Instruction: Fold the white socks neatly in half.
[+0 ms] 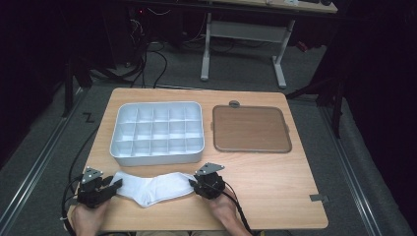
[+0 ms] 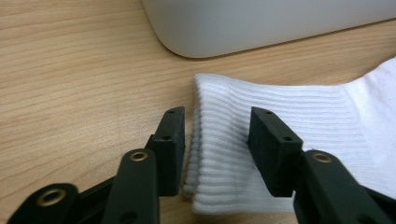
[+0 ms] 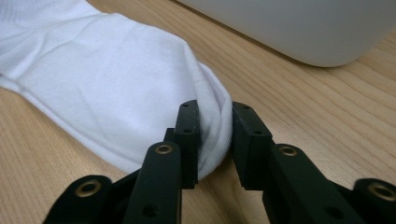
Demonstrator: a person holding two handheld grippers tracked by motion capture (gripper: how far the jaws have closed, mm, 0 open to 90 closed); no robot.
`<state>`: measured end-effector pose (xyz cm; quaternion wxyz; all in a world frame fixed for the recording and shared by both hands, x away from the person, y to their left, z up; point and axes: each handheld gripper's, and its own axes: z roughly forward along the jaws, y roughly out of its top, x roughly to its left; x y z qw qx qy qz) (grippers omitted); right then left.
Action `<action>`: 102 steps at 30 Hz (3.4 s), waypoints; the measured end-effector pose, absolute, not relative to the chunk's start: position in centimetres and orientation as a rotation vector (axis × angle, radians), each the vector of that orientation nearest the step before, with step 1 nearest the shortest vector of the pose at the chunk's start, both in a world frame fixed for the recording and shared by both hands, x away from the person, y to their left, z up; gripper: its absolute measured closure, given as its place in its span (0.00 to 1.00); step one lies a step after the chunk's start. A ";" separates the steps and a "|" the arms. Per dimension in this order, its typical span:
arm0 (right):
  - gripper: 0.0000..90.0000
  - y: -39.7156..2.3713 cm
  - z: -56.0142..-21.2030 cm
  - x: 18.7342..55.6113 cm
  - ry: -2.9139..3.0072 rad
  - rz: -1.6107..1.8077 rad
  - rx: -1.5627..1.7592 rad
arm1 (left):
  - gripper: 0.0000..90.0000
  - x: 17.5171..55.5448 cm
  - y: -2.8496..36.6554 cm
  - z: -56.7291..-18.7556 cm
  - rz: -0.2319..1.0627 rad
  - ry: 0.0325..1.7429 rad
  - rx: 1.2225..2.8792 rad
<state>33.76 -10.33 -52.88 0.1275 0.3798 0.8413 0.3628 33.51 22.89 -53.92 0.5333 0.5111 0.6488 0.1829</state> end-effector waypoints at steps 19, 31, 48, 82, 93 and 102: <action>0.95 -10.4 -52.9 33.7 2.454 1.070 1.086 | 0.87 33.7 23.2 -53.5 0.325 1.569 1.181; 0.96 -12.2 -52.3 33.4 2.427 1.101 1.125 | 0.89 33.4 22.4 -51.4 0.214 1.515 1.121; 0.96 -14.9 -50.9 32.4 2.393 1.085 1.122 | 0.89 33.1 19.6 -50.4 0.177 1.459 1.164; 0.96 -22.7 -49.8 30.9 2.245 1.020 1.262 | 0.90 33.5 12.3 -50.2 0.064 1.351 1.260; 0.96 -24.7 -50.6 30.8 2.217 1.013 1.321 | 0.90 34.0 10.2 -50.9 0.043 1.355 1.285; 0.96 -25.8 -51.5 30.8 2.197 0.974 1.374 | 0.90 34.5 8.5 -52.2 0.055 1.351 1.337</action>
